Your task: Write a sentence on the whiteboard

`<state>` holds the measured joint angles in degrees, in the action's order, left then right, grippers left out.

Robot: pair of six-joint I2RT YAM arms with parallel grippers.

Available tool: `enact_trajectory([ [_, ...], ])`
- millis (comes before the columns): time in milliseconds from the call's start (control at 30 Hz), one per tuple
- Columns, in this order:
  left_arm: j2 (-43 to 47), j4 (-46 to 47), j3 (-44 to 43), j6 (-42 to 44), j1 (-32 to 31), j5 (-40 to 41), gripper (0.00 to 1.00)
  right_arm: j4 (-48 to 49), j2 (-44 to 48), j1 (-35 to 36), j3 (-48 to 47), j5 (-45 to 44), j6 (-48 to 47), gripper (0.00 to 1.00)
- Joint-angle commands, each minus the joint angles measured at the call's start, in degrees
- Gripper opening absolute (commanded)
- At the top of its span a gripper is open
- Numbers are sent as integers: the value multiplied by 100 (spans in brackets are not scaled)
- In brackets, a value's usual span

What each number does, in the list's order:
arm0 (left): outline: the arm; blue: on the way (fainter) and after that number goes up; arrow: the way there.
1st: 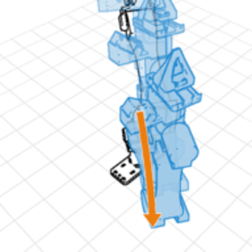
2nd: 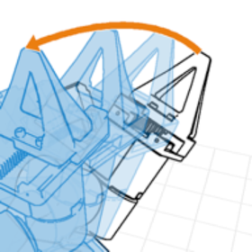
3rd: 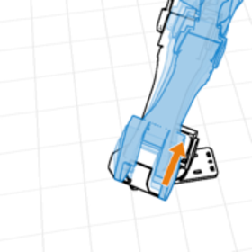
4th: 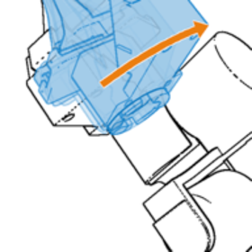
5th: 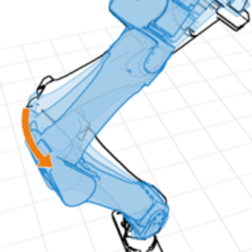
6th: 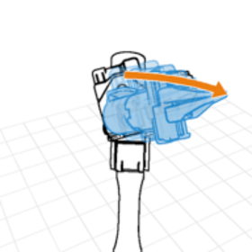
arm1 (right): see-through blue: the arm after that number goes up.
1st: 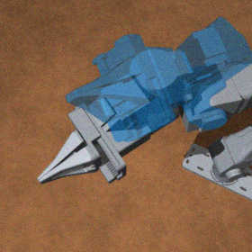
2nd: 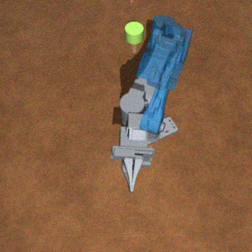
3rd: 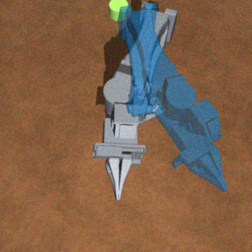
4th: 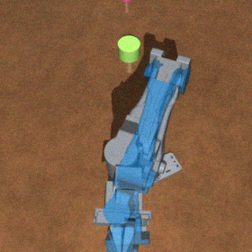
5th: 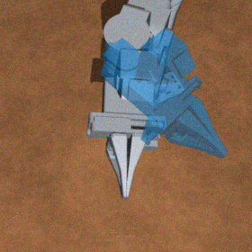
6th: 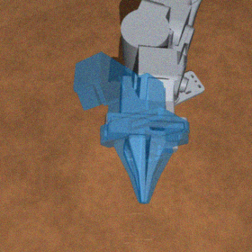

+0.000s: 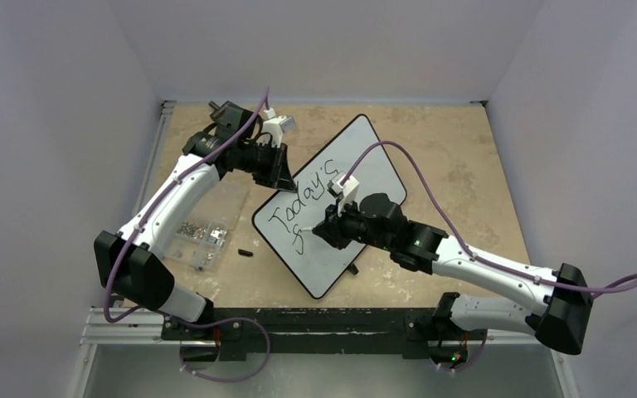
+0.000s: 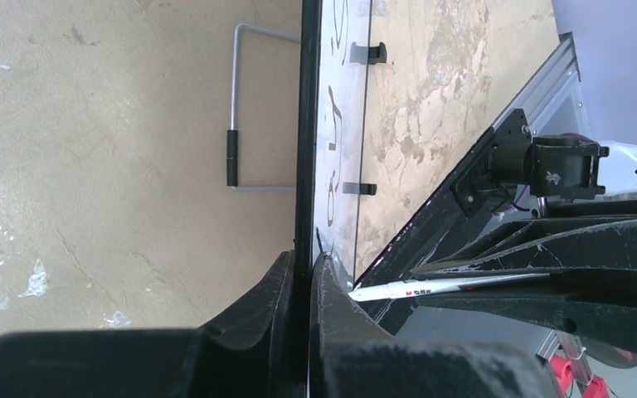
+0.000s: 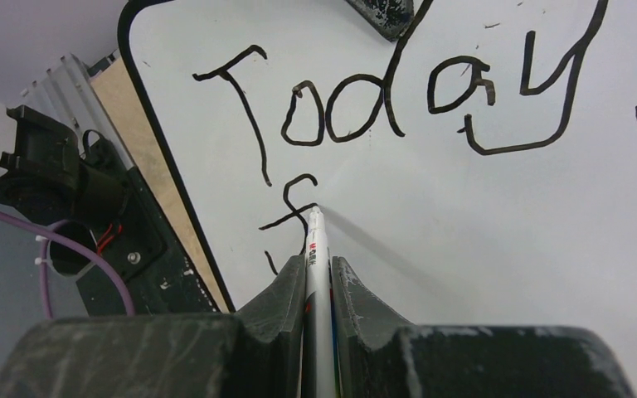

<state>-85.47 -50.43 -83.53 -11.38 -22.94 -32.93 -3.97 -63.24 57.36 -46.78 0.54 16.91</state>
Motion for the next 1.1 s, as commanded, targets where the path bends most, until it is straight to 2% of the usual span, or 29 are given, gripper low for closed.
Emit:
enact_trajectory([
  [0, 185, 175, -10, 66, 53, 714, 0, -64, 68, -32, -94, -448, -29, 0],
  [300, 200, 175, -9, 65, 53, 709, 0, -93, 201, -33, -107, -258, -16, 0],
  [500, 221, 174, -6, 65, 53, 709, 0, 310, 584, -41, 101, 42, 48, 0],
  [1067, 241, 175, 4, 65, 53, 718, 0, 348, 281, -91, 33, -172, 52, 0],
])
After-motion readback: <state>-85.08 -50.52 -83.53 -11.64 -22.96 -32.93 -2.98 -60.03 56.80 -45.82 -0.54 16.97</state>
